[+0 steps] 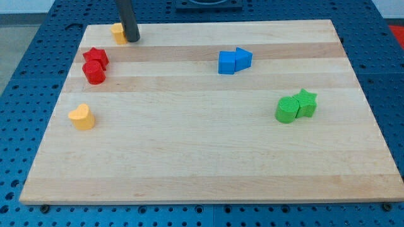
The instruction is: Move your arm closer to the yellow heart
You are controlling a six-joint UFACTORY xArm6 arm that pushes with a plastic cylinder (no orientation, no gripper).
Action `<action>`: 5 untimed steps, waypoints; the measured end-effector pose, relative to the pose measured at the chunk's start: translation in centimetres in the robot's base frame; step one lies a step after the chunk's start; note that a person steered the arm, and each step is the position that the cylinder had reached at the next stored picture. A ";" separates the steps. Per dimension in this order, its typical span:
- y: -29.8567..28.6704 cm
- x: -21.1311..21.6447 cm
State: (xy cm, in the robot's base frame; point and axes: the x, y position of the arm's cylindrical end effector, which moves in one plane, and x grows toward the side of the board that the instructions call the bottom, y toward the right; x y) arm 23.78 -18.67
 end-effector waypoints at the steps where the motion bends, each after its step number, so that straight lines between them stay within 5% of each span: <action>1: -1.9 -0.4; 3: -2.2 -0.4; 5: 5.3 4.1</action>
State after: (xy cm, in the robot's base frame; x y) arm 27.92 -13.37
